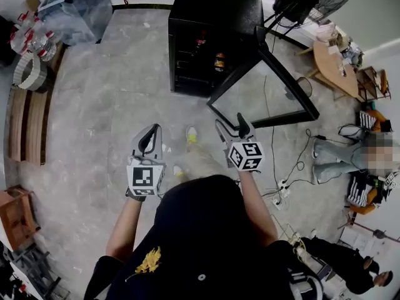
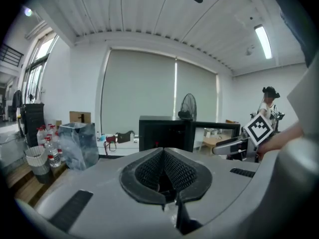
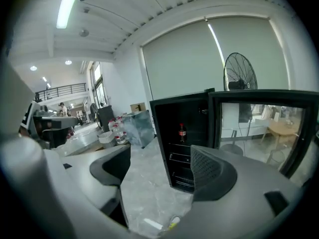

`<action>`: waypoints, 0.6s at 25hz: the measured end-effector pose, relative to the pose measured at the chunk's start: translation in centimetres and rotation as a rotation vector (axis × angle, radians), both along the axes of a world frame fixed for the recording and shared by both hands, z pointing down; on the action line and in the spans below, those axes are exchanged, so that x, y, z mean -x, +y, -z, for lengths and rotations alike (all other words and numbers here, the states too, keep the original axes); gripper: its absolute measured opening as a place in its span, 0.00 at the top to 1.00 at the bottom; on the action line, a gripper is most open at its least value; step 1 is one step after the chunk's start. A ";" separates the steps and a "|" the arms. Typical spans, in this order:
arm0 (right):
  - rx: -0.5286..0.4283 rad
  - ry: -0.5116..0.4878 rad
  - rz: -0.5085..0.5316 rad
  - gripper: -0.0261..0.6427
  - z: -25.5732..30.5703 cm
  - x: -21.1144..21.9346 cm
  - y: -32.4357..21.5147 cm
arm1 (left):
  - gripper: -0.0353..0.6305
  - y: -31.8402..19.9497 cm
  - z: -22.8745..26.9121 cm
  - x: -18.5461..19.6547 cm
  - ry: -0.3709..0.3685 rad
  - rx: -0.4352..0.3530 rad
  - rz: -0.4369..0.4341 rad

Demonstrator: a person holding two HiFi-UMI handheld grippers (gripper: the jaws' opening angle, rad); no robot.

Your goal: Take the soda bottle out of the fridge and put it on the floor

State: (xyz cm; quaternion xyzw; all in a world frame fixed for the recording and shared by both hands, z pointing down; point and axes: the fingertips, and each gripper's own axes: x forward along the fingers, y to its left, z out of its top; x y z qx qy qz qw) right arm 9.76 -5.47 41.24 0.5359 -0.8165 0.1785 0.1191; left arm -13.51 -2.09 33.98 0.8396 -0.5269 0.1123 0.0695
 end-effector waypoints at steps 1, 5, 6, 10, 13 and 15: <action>-0.004 -0.005 0.003 0.44 -0.2 -0.1 -2.0 | 0.92 -1.2 0.4 -0.4 -0.010 -0.008 0.002; -0.023 0.006 0.031 0.44 -1.3 0.2 -9.7 | 0.92 -5.3 1.6 -0.6 -0.036 -0.005 0.057; -0.024 0.009 0.034 0.44 -1.9 0.5 -11.4 | 0.92 -5.9 1.7 -0.4 -0.028 0.001 0.077; -0.035 0.011 0.044 0.44 -3.6 2.0 -18.7 | 0.92 -8.3 2.2 -0.4 -0.023 0.002 0.124; -0.033 0.008 0.037 0.44 -5.0 2.2 -24.2 | 0.92 -10.4 2.1 -1.0 -0.043 -0.002 0.142; -0.021 0.018 0.033 0.44 -6.3 2.3 -27.6 | 0.92 -11.7 1.9 -1.1 -0.050 -0.005 0.163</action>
